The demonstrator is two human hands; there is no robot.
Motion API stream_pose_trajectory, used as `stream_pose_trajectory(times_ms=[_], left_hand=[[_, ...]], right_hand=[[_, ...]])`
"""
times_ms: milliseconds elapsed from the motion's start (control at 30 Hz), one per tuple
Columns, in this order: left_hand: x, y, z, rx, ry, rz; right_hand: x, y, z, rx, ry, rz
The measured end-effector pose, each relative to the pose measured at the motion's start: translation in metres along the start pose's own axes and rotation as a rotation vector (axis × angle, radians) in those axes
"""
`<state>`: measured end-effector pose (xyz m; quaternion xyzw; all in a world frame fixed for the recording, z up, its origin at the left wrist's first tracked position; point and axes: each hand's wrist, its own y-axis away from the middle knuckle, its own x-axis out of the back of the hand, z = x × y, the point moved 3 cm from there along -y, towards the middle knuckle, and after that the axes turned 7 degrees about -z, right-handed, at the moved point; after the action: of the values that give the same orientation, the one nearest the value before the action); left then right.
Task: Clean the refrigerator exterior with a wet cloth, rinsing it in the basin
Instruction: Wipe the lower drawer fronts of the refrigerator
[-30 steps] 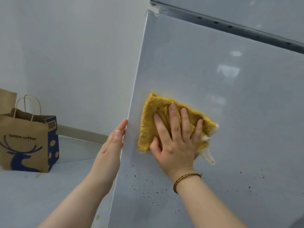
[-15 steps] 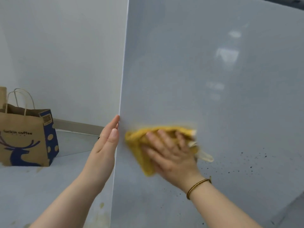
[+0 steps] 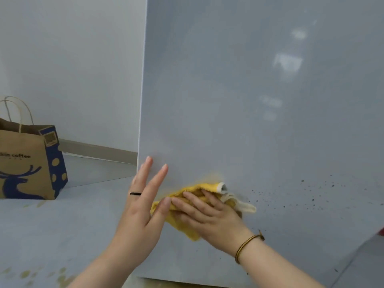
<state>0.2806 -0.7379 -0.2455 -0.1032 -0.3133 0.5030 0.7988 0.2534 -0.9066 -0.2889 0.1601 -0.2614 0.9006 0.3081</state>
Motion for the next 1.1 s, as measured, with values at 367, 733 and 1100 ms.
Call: stream_pose_trajectory(times_ms=[367, 733, 1100], left_hand=[[-0.024, -0.005, -0.010, -0.004, -0.299, 0.056], [-0.045, 0.000, -0.009, -0.152, -0.551, 0.012], [-0.082, -0.002, -0.013, -0.171, -0.638, 0.051]], right_hand=[[0.002, 0.045, 0.027, -0.858, -0.130, 0.195], [-0.016, 0.089, -0.024, -0.777, -0.137, -0.004], [-0.031, 0.099, -0.022, -1.256, -0.247, 0.195]])
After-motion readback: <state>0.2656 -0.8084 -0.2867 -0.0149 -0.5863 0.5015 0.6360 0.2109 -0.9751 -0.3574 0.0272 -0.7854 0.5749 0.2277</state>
